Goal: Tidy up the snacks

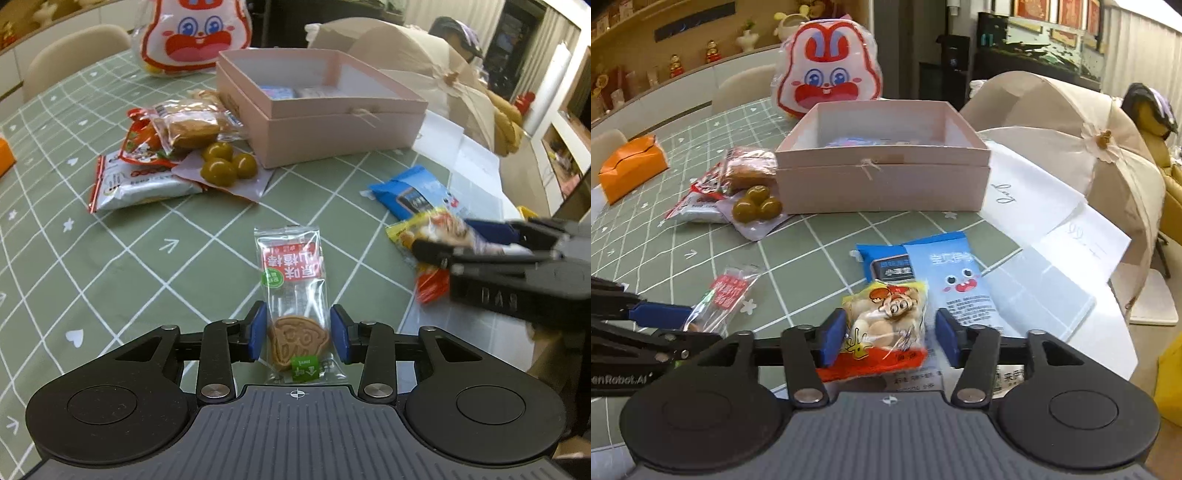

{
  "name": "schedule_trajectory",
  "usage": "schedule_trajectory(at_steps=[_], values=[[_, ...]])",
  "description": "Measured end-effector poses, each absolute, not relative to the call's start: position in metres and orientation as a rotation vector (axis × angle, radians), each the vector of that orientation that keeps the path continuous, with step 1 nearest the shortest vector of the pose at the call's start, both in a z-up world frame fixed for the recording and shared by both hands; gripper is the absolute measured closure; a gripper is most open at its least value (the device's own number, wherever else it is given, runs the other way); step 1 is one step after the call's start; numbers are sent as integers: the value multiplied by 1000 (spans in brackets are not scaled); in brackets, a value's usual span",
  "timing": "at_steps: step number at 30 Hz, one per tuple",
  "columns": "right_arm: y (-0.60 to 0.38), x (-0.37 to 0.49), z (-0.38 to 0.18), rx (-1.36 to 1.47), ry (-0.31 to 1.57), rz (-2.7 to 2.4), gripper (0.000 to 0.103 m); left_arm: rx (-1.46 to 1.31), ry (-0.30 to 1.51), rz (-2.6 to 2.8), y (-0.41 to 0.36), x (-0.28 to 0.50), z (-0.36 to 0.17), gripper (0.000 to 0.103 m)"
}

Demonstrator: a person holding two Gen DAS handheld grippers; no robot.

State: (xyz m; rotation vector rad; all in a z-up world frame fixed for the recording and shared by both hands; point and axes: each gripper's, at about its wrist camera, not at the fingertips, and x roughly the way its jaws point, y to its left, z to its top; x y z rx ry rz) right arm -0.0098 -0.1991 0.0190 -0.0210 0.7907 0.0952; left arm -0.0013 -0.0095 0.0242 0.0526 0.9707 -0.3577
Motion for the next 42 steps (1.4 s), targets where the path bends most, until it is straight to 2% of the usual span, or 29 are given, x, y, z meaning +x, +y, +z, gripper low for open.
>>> schedule_trajectory(at_steps=[2, 6, 11, 16, 19, 22, 24, 29, 42], values=[[-195, -14, 16, -16, 782, 114, 25, 18, 977, -350, -6, 1, 24, 60], [-183, -20, 9, -59, 738, 99, 17, -9, 985, -347, -2, 5, 25, 60], [-166, -22, 1, -170, 717, 71, 14, 0, 973, -353, 1, 6, 25, 60], [-178, -23, 5, -158, 714, 141, 14, 3, 949, -362, 1, 4, 23, 60], [-189, -25, 8, -121, 702, 138, 14, 9, 942, -360, 0, 2, 23, 60], [-196, -32, 12, -101, 667, 154, 20, 3, 941, -354, 0, 2, 23, 61], [-197, -38, 17, -112, 642, 174, 29, 1, 940, -351, 0, 2, 23, 61], [-184, -41, 22, -164, 668, 227, 40, -16, 941, -348, 2, 2, 23, 61], [-165, -34, 16, -148, 758, 231, 38, -7, 944, -330, -1, 0, 23, 61]])
